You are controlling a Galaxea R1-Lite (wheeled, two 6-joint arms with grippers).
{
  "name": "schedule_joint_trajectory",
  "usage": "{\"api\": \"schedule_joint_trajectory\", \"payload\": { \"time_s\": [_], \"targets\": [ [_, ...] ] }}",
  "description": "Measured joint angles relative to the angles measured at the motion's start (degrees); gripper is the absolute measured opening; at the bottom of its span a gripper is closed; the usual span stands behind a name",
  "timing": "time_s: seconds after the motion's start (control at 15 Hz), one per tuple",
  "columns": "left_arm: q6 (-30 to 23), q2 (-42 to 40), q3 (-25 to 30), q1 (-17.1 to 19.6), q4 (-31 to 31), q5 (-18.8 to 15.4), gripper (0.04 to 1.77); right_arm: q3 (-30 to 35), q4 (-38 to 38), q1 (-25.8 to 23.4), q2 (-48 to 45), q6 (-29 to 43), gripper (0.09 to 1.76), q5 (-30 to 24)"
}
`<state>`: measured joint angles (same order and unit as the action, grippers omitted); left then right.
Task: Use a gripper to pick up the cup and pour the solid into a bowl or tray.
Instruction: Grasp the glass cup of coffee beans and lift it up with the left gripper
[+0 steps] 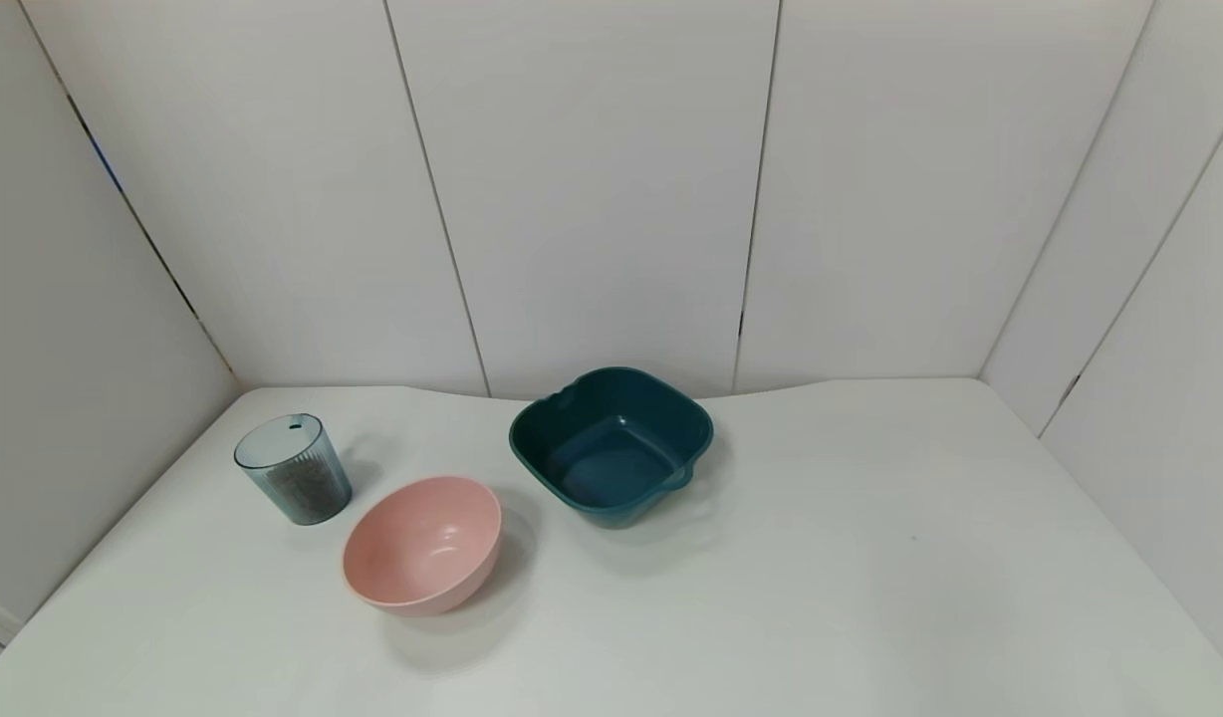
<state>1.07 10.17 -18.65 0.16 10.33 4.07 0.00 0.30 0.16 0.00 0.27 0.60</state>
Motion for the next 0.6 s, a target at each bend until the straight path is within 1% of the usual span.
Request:
{"api": "schedule_joint_trajectory", "payload": {
  "time_s": [0.6],
  "targets": [
    [0.0, 0.0, 0.0, 0.0, 0.0, 0.0, 1.72, 0.0, 0.0, 0.0, 0.0, 0.0, 1.71, 0.0]
  ]
}}
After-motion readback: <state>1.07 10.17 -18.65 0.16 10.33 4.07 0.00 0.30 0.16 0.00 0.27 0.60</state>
